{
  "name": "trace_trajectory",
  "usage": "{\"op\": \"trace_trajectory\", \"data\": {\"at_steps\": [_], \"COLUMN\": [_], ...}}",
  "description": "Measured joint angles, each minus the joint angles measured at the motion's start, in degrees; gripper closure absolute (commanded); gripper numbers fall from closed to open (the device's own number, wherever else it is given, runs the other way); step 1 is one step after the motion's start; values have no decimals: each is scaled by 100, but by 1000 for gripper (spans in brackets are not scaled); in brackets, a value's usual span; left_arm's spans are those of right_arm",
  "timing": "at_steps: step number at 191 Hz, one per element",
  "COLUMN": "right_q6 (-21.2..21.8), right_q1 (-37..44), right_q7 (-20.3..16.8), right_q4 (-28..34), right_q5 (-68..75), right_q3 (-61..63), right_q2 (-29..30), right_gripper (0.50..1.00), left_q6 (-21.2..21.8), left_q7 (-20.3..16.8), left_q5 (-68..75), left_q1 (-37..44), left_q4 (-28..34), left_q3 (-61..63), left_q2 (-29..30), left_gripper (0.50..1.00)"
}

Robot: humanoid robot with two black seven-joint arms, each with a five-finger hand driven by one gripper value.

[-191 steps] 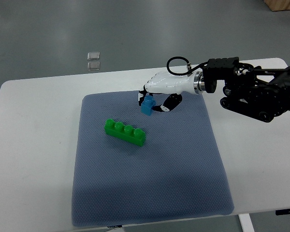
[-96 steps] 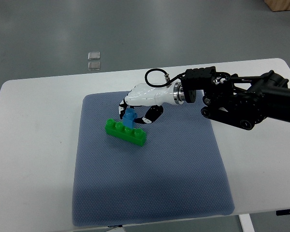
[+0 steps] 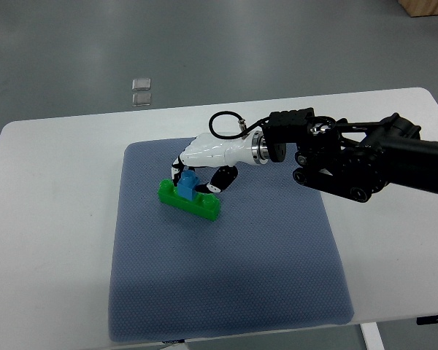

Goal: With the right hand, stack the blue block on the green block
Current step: 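Lower the blue block onto the green block's studs and press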

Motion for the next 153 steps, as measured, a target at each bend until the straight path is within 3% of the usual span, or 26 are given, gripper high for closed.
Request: {"op": "trace_trajectory", "data": {"at_steps": [153], "right_q6": [-18], "right_q1": [-106], "right_q7": [4], "right_q4": [-184], "right_q5": [-78], "right_q3": [36], "right_q2": [50], "right_gripper": [912], "left_q6": [2], "left_q7": [0], "left_q5": [0], "left_q1": [0], "left_q4": [0], "left_q3": [-1], "left_q2": [0], "left_gripper": [500]}}
